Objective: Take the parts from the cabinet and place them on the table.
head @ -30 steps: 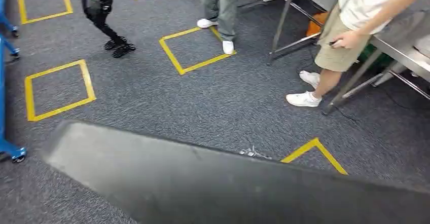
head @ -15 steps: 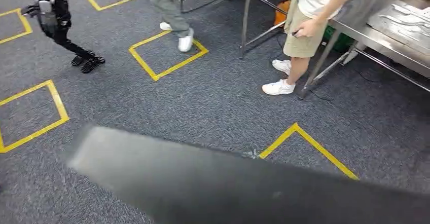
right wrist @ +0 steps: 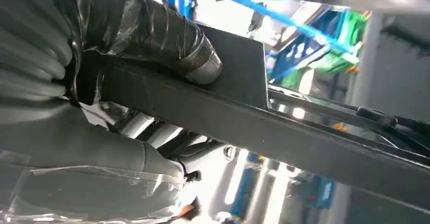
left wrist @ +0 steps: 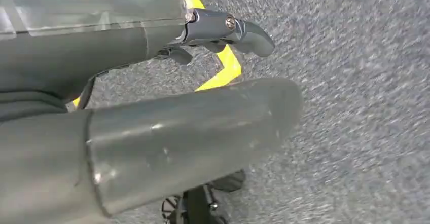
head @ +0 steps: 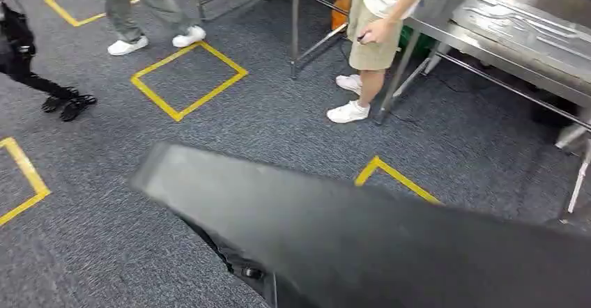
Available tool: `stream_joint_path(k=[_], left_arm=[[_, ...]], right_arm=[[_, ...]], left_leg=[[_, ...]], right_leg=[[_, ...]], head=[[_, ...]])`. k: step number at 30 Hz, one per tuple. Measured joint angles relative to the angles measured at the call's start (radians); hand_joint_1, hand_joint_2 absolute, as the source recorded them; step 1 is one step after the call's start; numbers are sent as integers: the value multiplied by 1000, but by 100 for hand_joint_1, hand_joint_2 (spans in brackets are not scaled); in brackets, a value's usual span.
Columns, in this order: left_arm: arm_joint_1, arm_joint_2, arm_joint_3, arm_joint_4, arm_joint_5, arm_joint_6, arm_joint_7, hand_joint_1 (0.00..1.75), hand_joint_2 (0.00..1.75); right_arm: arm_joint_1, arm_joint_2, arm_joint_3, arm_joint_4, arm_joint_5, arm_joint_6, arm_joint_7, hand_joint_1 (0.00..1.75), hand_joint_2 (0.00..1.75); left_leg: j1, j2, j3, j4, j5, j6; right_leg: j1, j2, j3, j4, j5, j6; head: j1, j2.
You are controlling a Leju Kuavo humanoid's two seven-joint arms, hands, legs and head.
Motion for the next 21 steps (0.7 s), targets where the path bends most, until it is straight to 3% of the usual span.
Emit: stream_joint_path(k=[1,2,4,5,6,9,10,11,12,14,15,16,17,19,20,21], left_arm=[[-1,-3,0,0,-2,0,1,0,0],[-3,-5,0,0,-2,0,0,0,0],[-5,-9,0,0,-2,0,0,0,0],[-5,-10,0,0,0,0,-2,0,0],[-6,-14,0,0,1,0,-4,0,0],[-8,-18,0,0,1,0,-5,0,0],[-10,-19,0,0,0,-1,-5,0,0],[-13,-20,0,0,0,-1,-5,0,0],[-12,-21,0,0,1,-2,-6,0,0],[-6,-21,1,0,1,-1,-6,0,0],[-2,-21,1,0,1,-1,-5,0,0],[0,-21,1,0,1,-1,-5,0,0],[0,-21,1,0,0,-2,-5,0,0],[-1,-21,1,0,1,-5,-6,0,0],[1,-21,1,0,2,-6,-8,0,0],[1,-22,2,0,4,-8,-8,0,0]], right_arm=[[2,0,5,7,-7,1,2,175,175],[3,1,7,12,-14,2,5,175,175],[3,5,10,19,-25,2,11,175,175],[2,6,10,21,-28,2,13,175,175],[2,8,11,26,-31,2,14,175,175],[3,13,12,34,-34,2,15,175,175],[3,14,12,35,-34,2,15,175,175],[4,15,13,36,-35,2,14,175,175],[1,18,13,39,-37,2,15,175,175],[3,23,18,45,-38,2,15,175,175],[3,23,19,48,-40,0,15,175,175],[5,23,19,50,-43,-2,15,175,175],[7,23,19,50,-47,-3,15,175,175],[8,28,19,50,-57,-10,17,175,175],[9,31,19,50,-63,-15,22,175,175],[9,32,19,50,-67,-18,28,175,175]], left_leg=[[0,12,1,0,-1,0],[-1,22,4,0,-3,0],[-4,40,14,0,-8,-4],[-4,46,20,-1,-11,-7],[-11,55,22,-2,-15,-12],[-6,84,30,-9,-16,-27],[-12,89,34,-10,-20,-34],[-6,41,29,11,-33,-39],[-3,2,3,64,-68,-42],[-2,-19,-78,222,-141,-47],[-2,-22,-112,285,-159,-49],[-2,-22,-129,306,-149,-51],[0,-22,-121,278,-115,-53],[5,-37,-52,114,-14,-55],[11,-83,-20,35,16,-56],[9,-112,-6,8,1,-53]], right_leg=[[0,-2,-3,2,15,0],[1,-3,19,-44,51,-3],[6,-20,113,-214,138,-17],[14,-52,154,-292,160,-27],[23,-79,162,-310,140,-35],[28,-42,154,-311,144,-46],[19,-29,166,-328,155,-54],[15,-23,171,-338,162,-54],[13,-16,171,-340,164,-61],[13,7,169,-337,163,-64],[13,18,167,-335,162,-65],[12,32,166,-330,161,-64],[11,44,167,-326,158,-61],[6,68,172,-318,150,-53],[3,76,170,-312,145,-48],[8,88,167,-306,141,-41]], head=[[0,0],[0,0],[0,0],[0,0],[0,0],[0,0],[0,0],[0,0],[-1,0],[-1,0],[0,0],[0,0],[0,0],[0,0],[0,0],[0,0]])
